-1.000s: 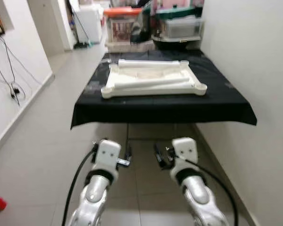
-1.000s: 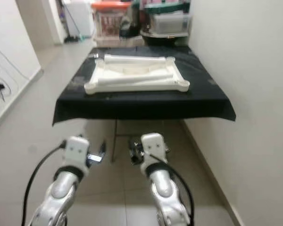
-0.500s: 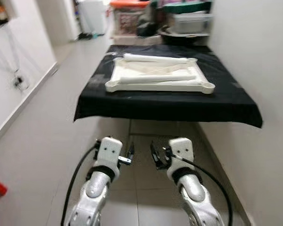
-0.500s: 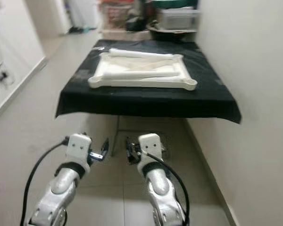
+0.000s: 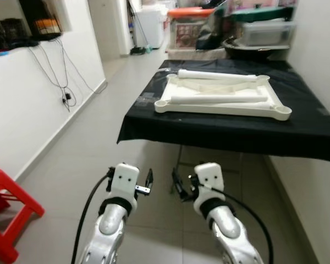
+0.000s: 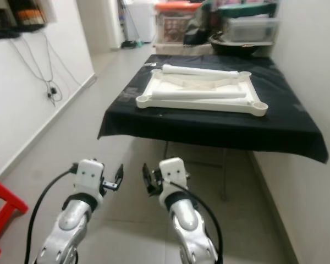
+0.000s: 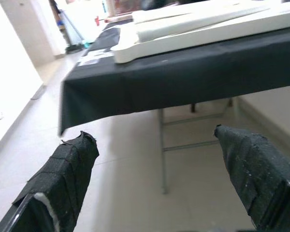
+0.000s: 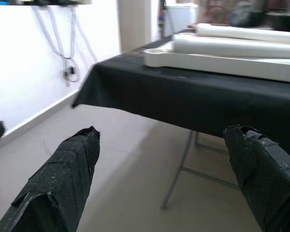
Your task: Building children table
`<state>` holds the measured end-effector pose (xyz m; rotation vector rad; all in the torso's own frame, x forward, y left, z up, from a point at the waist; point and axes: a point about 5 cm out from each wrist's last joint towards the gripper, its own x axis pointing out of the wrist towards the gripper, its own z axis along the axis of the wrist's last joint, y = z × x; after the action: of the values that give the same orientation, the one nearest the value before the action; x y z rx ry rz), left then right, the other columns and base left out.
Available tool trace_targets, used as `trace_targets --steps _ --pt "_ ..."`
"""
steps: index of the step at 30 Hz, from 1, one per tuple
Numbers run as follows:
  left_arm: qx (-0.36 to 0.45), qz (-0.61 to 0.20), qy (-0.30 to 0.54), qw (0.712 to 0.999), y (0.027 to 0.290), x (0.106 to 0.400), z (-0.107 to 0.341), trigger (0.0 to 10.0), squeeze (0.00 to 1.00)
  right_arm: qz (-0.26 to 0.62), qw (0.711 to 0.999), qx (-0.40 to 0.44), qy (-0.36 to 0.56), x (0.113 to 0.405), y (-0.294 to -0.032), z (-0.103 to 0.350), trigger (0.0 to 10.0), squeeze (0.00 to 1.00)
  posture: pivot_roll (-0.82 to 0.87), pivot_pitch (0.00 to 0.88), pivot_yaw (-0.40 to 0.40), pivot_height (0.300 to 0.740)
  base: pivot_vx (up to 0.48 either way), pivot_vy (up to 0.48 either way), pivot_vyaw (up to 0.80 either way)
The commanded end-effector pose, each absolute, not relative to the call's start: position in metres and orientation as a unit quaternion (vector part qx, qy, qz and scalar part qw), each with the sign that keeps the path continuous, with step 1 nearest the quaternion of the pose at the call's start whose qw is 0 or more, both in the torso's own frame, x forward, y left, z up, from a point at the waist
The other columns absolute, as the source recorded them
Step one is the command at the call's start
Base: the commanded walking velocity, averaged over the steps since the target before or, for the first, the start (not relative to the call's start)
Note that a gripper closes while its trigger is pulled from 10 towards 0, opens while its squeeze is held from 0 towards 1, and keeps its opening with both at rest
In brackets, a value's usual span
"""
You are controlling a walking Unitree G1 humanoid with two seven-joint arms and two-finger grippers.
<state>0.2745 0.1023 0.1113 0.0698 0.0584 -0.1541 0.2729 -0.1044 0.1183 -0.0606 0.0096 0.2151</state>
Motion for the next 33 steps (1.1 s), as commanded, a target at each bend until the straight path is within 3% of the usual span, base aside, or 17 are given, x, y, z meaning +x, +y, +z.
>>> trace_targets --steps 1,22,33 --pt "0.039 -0.076 0.037 0.996 0.105 0.274 0.108 10.0 0.00 0.113 0.993 -0.026 0.006 0.272 -0.100 0.118 10.0 0.00 -0.02 0.000 0.009 0.740 0.000 0.000 0.00" --pt "0.049 -0.090 0.030 0.994 0.099 0.273 0.109 10.0 0.00 0.114 0.993 -0.032 0.004 0.271 -0.101 0.118 10.0 0.00 -0.02 0.000 0.005 0.740 0.000 0.000 0.00" --pt "0.056 -0.102 0.019 0.993 0.098 0.284 0.109 10.0 0.00 0.106 0.993 -0.047 -0.013 0.281 -0.101 0.118 10.0 0.00 -0.03 0.000 0.006 0.740 0.269 0.000 0.00"
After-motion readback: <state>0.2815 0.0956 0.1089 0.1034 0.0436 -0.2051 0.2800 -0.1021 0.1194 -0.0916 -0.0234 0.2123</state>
